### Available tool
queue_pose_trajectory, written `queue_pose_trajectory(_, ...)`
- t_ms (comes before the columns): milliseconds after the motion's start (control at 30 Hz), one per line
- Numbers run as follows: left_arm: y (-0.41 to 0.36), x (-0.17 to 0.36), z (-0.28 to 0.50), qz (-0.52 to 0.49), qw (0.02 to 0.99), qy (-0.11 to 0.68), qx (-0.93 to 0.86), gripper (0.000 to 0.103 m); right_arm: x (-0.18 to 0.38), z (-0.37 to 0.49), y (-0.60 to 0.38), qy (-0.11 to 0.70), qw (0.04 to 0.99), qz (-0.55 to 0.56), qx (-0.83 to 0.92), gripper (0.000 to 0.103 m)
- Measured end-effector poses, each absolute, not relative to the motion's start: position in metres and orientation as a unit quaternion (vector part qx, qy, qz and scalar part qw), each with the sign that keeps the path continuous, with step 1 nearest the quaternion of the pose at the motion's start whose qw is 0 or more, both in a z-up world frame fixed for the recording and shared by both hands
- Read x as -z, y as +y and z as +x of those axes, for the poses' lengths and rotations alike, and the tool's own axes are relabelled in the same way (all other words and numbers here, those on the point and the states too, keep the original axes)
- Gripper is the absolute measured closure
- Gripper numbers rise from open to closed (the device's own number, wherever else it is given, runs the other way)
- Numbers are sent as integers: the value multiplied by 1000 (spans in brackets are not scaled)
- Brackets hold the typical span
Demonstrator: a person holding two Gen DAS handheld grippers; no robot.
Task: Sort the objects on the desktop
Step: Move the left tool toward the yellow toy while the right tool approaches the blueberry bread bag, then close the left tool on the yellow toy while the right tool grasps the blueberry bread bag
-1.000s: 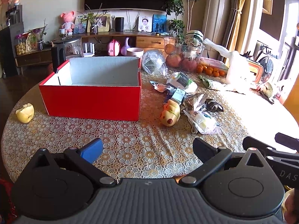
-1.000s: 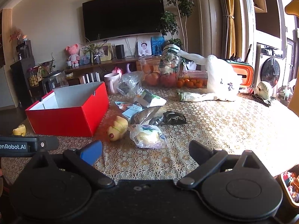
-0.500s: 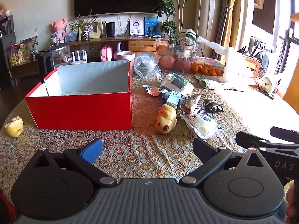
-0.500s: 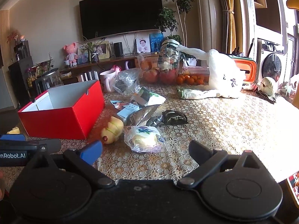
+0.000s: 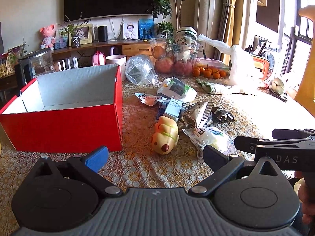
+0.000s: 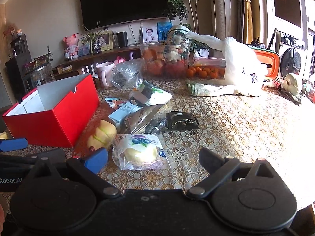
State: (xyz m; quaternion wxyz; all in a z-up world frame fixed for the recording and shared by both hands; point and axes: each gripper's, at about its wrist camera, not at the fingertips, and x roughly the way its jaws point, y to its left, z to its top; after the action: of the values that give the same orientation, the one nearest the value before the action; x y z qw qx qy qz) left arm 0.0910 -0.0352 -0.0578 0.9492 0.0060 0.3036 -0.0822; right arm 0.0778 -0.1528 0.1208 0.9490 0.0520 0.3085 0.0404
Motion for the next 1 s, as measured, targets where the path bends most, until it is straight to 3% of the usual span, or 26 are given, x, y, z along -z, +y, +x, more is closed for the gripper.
queue_pose_trajectory(1000, -63, 117, 166, 83, 938, 300, 153, 3, -82, 192, -167, 466, 870, 105, -125, 3)
